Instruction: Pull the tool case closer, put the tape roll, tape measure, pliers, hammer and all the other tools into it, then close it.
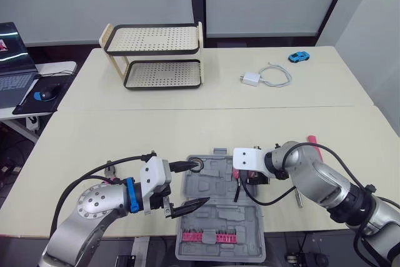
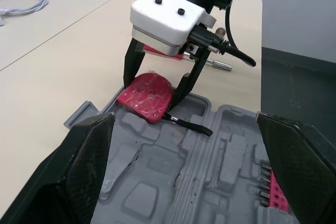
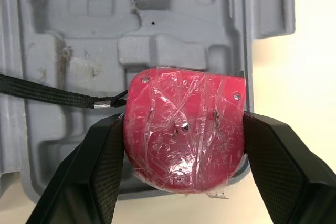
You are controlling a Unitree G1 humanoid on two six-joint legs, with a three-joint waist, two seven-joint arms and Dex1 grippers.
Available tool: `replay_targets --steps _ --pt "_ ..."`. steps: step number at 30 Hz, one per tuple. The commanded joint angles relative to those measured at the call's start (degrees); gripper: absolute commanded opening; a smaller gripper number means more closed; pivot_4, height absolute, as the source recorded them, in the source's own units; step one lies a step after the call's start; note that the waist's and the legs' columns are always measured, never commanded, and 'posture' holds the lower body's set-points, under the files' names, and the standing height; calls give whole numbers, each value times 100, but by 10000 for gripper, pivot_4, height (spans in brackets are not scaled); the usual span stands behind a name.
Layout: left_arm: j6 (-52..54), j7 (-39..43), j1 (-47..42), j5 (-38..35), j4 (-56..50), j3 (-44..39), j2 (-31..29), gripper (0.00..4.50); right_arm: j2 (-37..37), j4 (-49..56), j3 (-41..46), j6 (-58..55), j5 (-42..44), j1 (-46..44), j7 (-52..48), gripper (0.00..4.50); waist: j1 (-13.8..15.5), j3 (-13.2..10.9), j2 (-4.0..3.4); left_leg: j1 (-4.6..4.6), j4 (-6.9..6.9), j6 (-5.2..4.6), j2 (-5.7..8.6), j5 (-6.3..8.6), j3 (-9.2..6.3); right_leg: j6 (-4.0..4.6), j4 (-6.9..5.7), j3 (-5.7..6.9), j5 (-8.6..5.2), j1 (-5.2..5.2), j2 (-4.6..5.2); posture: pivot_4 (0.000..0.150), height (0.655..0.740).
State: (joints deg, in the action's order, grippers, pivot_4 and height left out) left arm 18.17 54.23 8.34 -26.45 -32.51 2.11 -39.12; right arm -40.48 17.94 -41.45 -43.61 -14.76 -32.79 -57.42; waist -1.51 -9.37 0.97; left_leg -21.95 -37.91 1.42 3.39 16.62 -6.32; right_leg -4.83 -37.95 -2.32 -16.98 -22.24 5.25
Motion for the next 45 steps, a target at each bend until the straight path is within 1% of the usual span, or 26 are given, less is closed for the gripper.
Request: replay_targets --steps 1,8,18,20,22,32,36,38,40,43,44,45 --pt "-165 44 71 6 -10 -38 -13 45000 -85 -77 24 450 -112 -119 -158 30997 -1 0 0 0 0 0 -1 0 -1 0 0 0 0 0 0 1500 7400" --pt "-144 -3 78 -10 -45 -50 -22 45000 15 -351 87 870 -231 -137 -289 30997 0 0 0 1 -1 0 -2 0 -1 0 -1 0 0 1 -1 1500 7400" --pt "-70 -97 38 34 -142 81 -38 45000 220 -398 180 812 -324 -72 -304 30997 -2 0 0 4 0 0 -4 0 -1 0 -3 1 0 1 -2 1500 7400" --pt "-88 -84 15 38 -106 87 -41 45000 252 -372 234 756 -298 -71 -306 38338 -2 0 0 3 0 1 -4 0 -1 0 -3 0 0 1 -2 1500 7400" --pt "-120 -63 1 56 -74 91 -53 45000 274 -349 277 732 -310 -75 -292 44696 -2 0 0 3 0 2 -4 -1 -1 0 -3 0 0 0 -2 1500 7400" --pt "-79 -63 -59 33 -86 86 -55 45000 3 191 617 424 -148 -118 -680 44696 -1 0 0 1 0 1 -1 0 -2 0 -2 0 0 0 -1 1500 7400" --pt "-2 -64 -159 -20 -110 80 -59 45000 156 833 1277 -289 548 85 -806 44696 2 0 0 1 0 -2 -2 1 -2 0 -2 0 0 0 -1 1500 7400" --pt "33 -64 -224 -37 -112 95 -46 45000 450 1016 1706 -421 972 311 -639 44696 3 1 1 0 1 -3 -3 2 -5 0 -2 2 0 2 -1 1500 7400" --pt "46 -57 -273 -47 -108 109 -43 45000 564 1165 2050 -329 1342 616 -591 44696 2 0 1 1 1 -5 -3 3 -5 0 -2 1 0 2 -2 1500 7400" --pt "43 -36 -291 -52 -104 116 -58 45000 507 1210 2412 36 1608 1082 -417 38610 27 0 1 -1 0 -4 1 3 -4 0 0 1 0 3 1 1500 7400" --pt "46 -29 -295 -57 -100 116 -62 45000 393 1183 2429 294 1602 1220 -407 35481 25 0 1 -1 -1 -5 3 4 -2 0 0 0 1 3 2 1500 7400" --pt "47 -20 -302 -58 -92 116 -66 45000 421 1162 2519 392 1680 1352 -332 31340 21 0 1 -1 -1 -5 3 3 0 0 0 -2 1 2 2 1500 7400"
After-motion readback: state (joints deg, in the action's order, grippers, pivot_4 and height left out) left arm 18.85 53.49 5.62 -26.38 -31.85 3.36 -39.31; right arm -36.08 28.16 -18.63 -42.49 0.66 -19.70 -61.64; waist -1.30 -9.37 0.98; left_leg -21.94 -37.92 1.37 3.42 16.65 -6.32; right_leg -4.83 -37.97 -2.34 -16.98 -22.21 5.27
